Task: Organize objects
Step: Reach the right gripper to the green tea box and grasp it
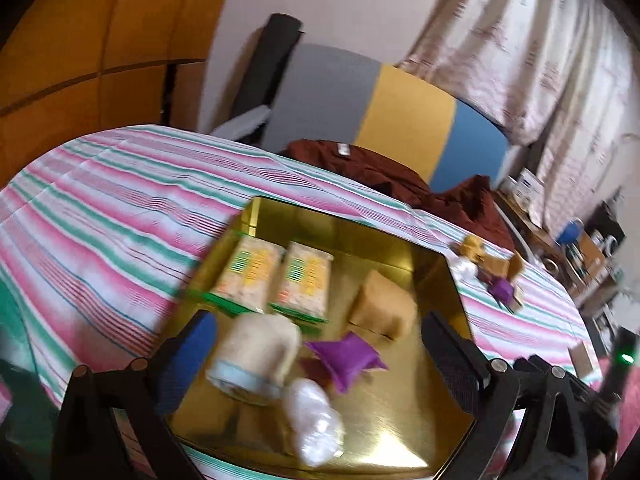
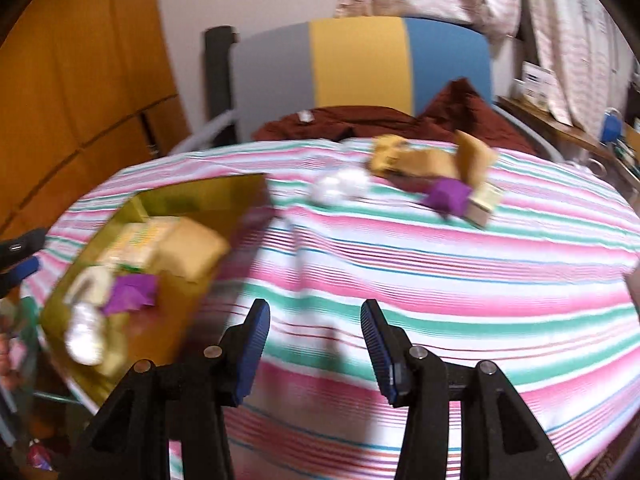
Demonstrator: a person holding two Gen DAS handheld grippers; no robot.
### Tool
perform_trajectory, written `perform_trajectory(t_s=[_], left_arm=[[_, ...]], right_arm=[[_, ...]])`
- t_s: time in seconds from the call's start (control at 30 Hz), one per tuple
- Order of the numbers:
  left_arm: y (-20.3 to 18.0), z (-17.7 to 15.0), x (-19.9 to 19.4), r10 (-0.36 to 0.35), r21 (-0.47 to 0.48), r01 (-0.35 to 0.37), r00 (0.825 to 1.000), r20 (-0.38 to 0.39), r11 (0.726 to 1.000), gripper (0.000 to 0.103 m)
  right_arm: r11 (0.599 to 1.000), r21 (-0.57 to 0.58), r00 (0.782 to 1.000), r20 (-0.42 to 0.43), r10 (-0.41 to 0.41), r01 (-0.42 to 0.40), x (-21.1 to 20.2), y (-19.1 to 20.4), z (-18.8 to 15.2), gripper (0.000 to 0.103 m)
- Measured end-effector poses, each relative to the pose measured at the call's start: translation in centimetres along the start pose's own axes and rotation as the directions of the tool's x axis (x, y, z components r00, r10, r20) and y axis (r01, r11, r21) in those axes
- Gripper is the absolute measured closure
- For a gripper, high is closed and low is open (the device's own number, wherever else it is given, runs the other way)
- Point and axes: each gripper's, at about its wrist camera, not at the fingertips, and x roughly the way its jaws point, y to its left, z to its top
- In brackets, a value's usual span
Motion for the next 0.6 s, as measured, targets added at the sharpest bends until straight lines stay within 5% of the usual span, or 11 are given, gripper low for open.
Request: perform_trajectory(t_s=[0.5,0.6], left_arm=[[-6.3,-3.9,1.4,-0.066,0.091,0.073,0.994,-0.086,0.993,0.0],[-7.4,-4.4,1.6,-0.074,0.106,0.084,0.992,-0.103,0.991,0.0]], right_arm=[[0.986,0.097,0.991,-0.033,-0.132,0.135,1.6,-9.5,-0.7,0.055],[0.984,0.094,0.988,-0.032,-0.148,0.151,1.8,-10.4,-0.7,0.047]])
